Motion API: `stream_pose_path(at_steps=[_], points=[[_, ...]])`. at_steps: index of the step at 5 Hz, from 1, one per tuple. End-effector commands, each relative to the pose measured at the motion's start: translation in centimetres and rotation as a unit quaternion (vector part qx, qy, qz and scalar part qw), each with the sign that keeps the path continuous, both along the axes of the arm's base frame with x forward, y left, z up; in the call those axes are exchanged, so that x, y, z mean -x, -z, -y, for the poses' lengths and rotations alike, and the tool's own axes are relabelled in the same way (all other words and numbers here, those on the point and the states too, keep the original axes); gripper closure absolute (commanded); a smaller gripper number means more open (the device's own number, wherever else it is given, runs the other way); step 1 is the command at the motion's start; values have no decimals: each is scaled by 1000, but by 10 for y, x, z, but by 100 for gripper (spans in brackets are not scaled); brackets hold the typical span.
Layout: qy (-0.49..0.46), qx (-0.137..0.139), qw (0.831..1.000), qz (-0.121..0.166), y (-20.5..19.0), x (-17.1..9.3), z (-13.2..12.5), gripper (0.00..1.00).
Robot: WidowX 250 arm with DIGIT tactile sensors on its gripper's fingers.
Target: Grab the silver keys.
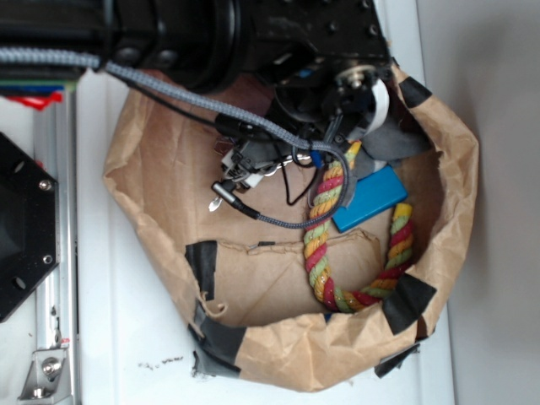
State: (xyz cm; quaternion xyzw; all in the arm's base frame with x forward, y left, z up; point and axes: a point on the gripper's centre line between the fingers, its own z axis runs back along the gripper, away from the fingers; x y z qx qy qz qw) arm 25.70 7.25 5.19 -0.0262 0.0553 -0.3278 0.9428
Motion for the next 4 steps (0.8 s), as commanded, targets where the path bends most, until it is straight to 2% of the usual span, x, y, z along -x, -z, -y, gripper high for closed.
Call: stream_pose_path(at_steps=[1,2,3,4], points=[[19,-39,999,8,-12,11,-6,0],[16,-42,999,-7,-13,14,-3,41],[10,-16,1000,22,-18,18,-4,100],[7,-13,1000,18,-20,16,-5,100]])
